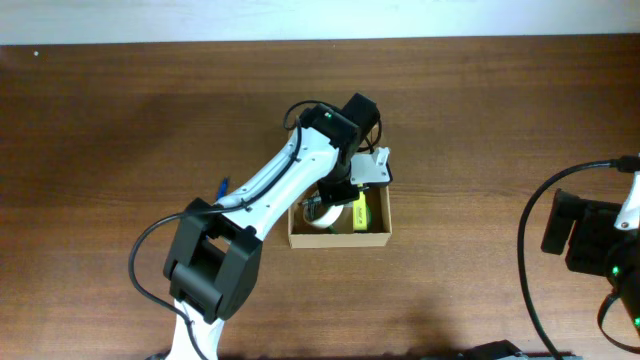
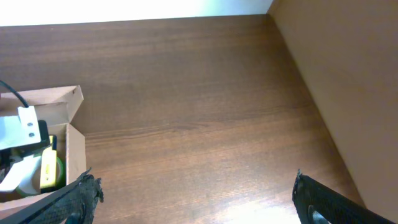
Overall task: Pack container
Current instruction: 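Carry the pen over the box and drop it inside, then move the left gripper back and grasp the blue pen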
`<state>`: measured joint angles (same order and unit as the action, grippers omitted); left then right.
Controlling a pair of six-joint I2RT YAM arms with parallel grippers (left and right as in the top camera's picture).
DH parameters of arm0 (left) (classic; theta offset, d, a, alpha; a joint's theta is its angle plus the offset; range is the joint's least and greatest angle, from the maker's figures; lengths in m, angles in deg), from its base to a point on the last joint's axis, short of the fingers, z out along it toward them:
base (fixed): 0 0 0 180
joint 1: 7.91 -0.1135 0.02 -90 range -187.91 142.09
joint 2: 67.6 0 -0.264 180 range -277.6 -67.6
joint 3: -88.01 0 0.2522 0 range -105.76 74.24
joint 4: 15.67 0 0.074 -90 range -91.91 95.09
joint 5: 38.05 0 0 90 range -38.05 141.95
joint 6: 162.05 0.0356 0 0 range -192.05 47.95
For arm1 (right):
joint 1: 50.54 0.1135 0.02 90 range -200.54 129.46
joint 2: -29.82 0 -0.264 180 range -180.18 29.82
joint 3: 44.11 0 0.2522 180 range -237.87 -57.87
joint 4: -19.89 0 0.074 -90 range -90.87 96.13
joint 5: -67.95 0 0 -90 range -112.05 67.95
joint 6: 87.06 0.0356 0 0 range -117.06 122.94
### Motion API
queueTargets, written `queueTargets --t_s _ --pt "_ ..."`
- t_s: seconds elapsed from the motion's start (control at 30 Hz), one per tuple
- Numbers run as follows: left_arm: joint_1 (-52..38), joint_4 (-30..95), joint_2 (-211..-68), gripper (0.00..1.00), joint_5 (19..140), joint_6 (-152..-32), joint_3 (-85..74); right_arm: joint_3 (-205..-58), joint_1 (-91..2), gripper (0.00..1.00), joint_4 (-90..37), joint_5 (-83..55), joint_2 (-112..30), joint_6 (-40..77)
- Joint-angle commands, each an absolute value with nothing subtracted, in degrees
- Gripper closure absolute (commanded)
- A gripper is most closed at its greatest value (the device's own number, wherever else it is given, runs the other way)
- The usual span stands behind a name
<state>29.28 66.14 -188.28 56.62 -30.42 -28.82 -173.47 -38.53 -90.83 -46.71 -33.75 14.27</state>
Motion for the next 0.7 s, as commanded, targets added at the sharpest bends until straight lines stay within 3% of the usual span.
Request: queueTargets --t_s 0.0,0.17,0.23,0.33,0.67 --pt "29.0 66.0 -192.0 0.98 58.2 -28.8 -27.8 -173.3 -38.2 0.01 -91.2 -45.7 -33.5 13.9" --pt "29.1 65.4 -192.8 0.98 58.2 -28.8 -27.8 -173.3 -38.2 0.01 -91.2 -44.7 -33.5 13.9" --pt "29.1 65.3 -192.8 0.85 58.2 -28.8 -27.8 -173.3 -38.2 0.01 -91.2 -44.5 -33.5 13.9" --pt "29.1 65.3 -192.8 0.75 58.2 -28.8 -27.8 -173.3 -38.2 0.01 -91.2 -44.5 -33.5 13.9" --pt "29.1 67.5 -192.6 0.66 57.1 -28.9 -31.6 -173.3 -38.2 0.01 -91.2 -43.4 -33.5 13.7"
